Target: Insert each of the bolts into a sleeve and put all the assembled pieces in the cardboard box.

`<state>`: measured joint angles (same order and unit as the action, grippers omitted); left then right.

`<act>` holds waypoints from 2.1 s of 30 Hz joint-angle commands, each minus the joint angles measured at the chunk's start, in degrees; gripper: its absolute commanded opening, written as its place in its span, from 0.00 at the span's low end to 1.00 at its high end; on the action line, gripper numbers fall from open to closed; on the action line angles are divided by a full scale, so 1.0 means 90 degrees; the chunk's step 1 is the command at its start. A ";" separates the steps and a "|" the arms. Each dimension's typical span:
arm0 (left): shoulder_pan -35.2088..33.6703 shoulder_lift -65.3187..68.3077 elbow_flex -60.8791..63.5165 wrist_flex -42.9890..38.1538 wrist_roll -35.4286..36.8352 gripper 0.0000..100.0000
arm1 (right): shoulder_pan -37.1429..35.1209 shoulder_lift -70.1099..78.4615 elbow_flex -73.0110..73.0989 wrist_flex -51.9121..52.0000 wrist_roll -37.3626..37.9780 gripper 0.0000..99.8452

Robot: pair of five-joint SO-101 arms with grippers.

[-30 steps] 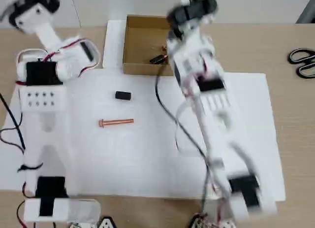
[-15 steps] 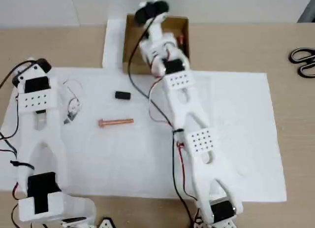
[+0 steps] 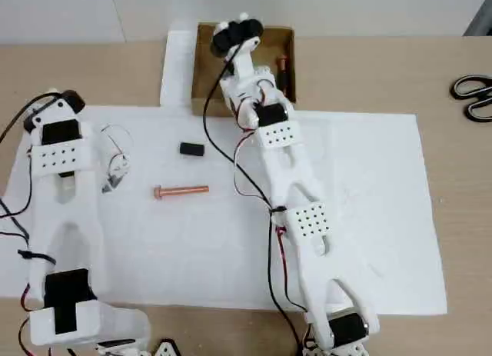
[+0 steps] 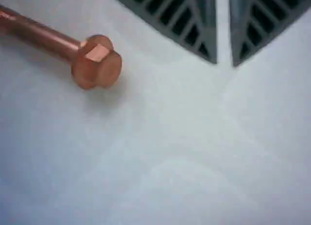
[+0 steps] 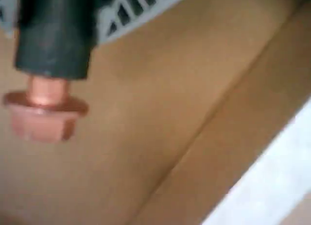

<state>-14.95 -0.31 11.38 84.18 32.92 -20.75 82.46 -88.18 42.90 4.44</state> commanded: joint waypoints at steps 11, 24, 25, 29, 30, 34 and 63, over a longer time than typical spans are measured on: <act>0.0303 -0.0068 -0.0103 -0.0049 -0.0049 0.01 | -0.0083 -0.0386 -0.0918 0.0845 0.0020 0.27; -0.1211 -0.0010 -0.1031 -0.0049 -0.0039 0.01 | -0.0405 -0.3873 -0.0410 0.6061 0.0049 0.27; -0.1504 0.0000 -0.1040 -0.0078 -0.0039 0.01 | -0.0405 -0.3971 -0.0029 0.6071 0.0088 0.27; -0.2413 -0.0010 -0.1040 0.0029 -0.0225 0.01 | -0.0601 -0.4518 0.1983 0.6061 0.1377 0.27; -0.2569 -0.0010 -0.1040 0.0127 -0.0420 0.01 | -0.0630 -0.4694 0.2432 0.6071 0.2090 0.27; -0.3028 -0.0020 -0.1040 0.0625 -0.1035 0.01 | -0.1089 -0.5358 0.3536 0.5797 0.4151 0.27; -0.3683 -0.0059 -0.1021 0.1534 -0.1563 0.01 | -0.2105 -0.3541 0.2823 0.4137 0.4698 0.27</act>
<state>-48.62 0.04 4.53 97.71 18.95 -38.95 51.34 -58.37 76.84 47.87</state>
